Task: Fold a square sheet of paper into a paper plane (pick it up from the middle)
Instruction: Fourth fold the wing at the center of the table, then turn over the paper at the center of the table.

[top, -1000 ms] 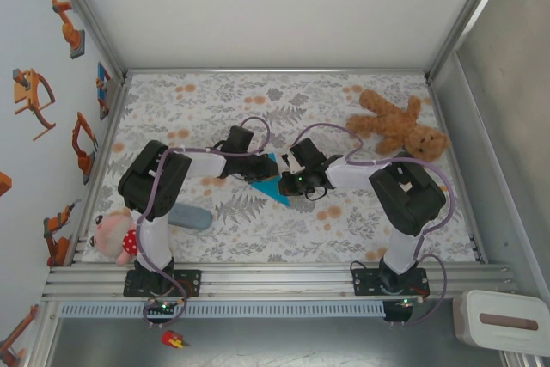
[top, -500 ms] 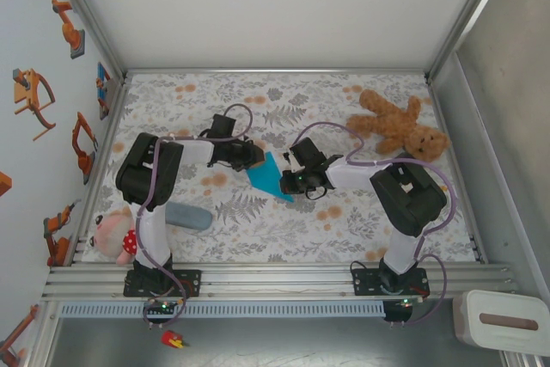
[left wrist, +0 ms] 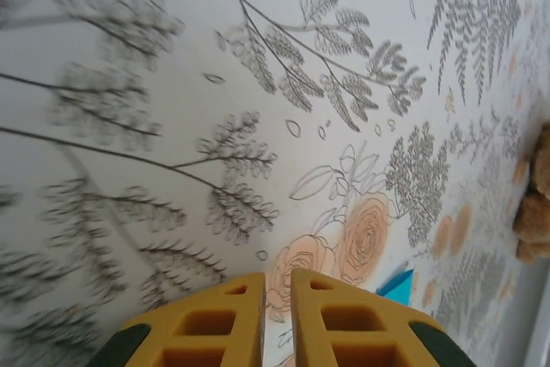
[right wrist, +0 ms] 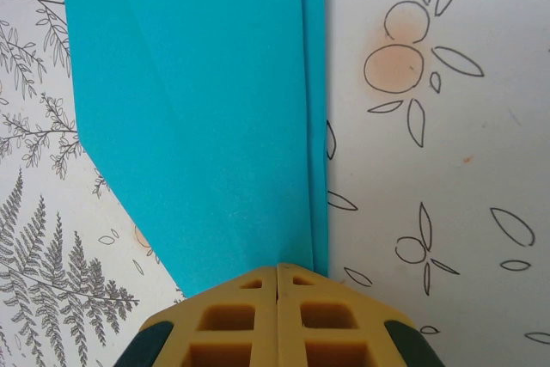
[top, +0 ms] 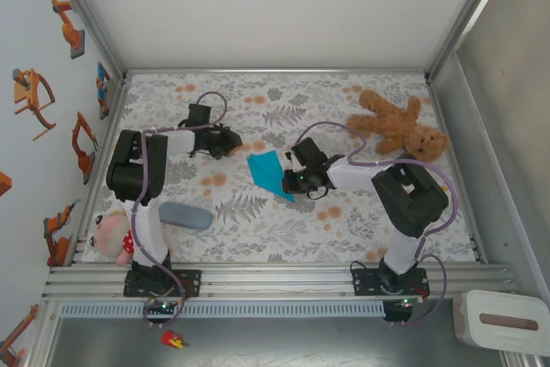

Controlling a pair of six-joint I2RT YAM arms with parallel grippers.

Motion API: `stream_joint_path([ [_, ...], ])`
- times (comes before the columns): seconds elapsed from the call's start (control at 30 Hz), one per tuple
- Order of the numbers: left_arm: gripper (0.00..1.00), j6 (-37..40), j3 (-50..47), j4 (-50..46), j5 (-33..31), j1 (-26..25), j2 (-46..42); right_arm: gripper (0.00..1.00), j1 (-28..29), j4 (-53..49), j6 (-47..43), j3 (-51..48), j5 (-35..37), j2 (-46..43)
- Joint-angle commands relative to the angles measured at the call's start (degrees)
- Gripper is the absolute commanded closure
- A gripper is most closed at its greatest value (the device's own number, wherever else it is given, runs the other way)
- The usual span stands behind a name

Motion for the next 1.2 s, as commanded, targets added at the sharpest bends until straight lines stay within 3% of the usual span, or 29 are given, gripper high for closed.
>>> stream_joint_path([
  [0.0,0.83,0.4,-1.8,-2.2,-2.9,0.3,-7.9,0.99,-0.5,-5.5,2.4,0.0,-0.2,-0.1],
  [0.27,0.60,-5.7,-13.3,-0.4,-8.0,-0.9,-25.0,0.75,-0.8,-4.4,1.2,7.4,1.6,-6.2],
  [0.43,0.45,-6.2,-19.8,-3.4,-14.3,-0.9,-36.0,0.60,-1.9,-6.3,-4.7,8.1,4.4,-5.2],
  [0.53,0.33,-6.6,-23.3,-4.4,-17.1,-0.8,-41.7,0.56,-2.5,-7.3,-8.9,9.7,2.6,-3.2],
  [0.7,0.17,-7.2,-27.1,-4.4,-18.0,-0.7,-47.8,0.58,-2.9,-11.8,-17.1,14.3,-1.4,1.2],
  [0.93,0.03,-6.9,-29.7,-3.4,-18.1,-0.6,-52.1,0.66,-3.6,-13.7,-20.6,18.5,-7.0,6.7],
  [1.03,0.01,-6.9,-30.2,-2.6,-17.2,-0.6,-52.4,0.74,-3.6,-14.6,-21.3,20.6,-8.9,9.0],
  [1.17,0.00,-6.9,-30.5,-1.1,-14.8,-0.6,-52.4,0.93,-3.8,-14.8,-21.2,22.3,-11.1,10.2],
])
